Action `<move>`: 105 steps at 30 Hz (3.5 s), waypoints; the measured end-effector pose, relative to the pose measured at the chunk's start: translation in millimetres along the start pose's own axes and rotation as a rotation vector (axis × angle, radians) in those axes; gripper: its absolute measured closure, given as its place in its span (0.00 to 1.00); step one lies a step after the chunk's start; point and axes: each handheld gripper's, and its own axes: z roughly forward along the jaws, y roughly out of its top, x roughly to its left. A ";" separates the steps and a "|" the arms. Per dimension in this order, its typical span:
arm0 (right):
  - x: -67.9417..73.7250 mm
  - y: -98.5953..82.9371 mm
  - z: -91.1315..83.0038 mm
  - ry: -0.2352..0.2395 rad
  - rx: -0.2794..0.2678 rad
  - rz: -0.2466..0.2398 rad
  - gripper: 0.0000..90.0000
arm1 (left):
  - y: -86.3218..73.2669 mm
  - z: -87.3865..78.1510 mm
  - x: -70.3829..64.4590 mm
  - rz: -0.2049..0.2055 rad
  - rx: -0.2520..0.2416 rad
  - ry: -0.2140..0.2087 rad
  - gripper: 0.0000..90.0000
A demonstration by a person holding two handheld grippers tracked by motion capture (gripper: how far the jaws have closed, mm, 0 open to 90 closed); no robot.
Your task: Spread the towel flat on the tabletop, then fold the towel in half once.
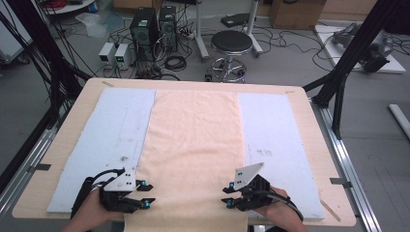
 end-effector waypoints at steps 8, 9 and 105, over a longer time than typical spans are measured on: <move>-4.1 -13.3 20.7 0.038 0.062 0.038 0.76 | -8.1 15.3 12.7 -0.034 0.062 -0.002 0.64; -2.6 -14.3 19.9 0.044 0.060 0.036 0.76 | -9.1 16.2 12.4 -0.028 0.077 -0.003 0.64; -247.7 28.9 9.5 -0.409 -0.049 0.440 0.26 | 56.3 57.2 228.6 -0.441 -0.054 0.371 0.24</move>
